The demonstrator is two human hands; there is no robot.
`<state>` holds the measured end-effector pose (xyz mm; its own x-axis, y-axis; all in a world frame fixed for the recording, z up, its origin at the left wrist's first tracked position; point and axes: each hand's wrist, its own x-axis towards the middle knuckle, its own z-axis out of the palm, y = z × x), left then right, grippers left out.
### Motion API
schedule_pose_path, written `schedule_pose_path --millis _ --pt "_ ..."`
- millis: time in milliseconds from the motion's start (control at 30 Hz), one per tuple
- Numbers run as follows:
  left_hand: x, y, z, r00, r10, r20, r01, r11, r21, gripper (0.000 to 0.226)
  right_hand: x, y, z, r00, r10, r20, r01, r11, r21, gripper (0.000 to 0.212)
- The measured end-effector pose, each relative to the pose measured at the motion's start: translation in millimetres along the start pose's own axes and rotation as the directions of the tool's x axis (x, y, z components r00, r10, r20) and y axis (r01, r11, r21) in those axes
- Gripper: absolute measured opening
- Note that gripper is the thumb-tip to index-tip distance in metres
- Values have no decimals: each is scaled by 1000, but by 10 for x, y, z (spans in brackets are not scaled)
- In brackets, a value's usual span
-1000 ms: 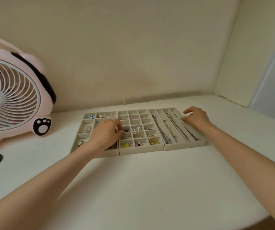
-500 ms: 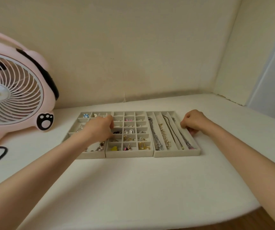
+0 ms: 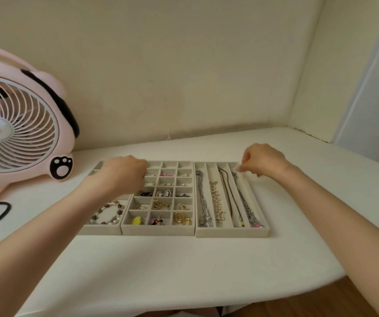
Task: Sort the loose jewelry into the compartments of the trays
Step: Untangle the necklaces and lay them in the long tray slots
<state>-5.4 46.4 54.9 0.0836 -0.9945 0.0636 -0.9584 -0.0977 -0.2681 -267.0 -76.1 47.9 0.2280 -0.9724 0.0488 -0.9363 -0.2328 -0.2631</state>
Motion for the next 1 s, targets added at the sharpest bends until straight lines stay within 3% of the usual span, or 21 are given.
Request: schedule_pose_path --millis 67,133,200,400,600,667,733,833,1000 --pt "64 126 -19 992 -7 -125 -6 994 -106 13 27 -183 32 984 -119 -134 134 985 108 10" --pt "145 280 -10 982 8 -188 -68 948 -312 14 56 -388 110 966 -227 -128 250 945 211 6" --pt "238 434 33 973 16 -232 -128 870 -477 15 121 -553 235 954 -290 -79 299 942 152 9" --pt "442 679 219 925 -130 -358 -171 697 -696 15 349 -723 522 970 -243 -7 241 967 -80 16" --pt "498 759 328 909 -202 -365 -180 600 -780 15 386 -695 544 973 -229 39 229 973 21 18" --pt "485 771 361 907 -210 -364 -189 568 -801 16 394 -643 482 972 -226 63 216 967 131 14" --pt "465 765 382 911 -221 -348 -194 514 -835 19 382 -578 393 967 -241 82 196 910 365 4" --pt "446 735 374 919 -245 -308 -194 397 -897 26 328 -494 312 955 -283 86 163 747 645 6" --pt "408 707 299 970 -190 -148 -133 89 -987 44 237 -436 297 915 -395 87 125 481 868 9"
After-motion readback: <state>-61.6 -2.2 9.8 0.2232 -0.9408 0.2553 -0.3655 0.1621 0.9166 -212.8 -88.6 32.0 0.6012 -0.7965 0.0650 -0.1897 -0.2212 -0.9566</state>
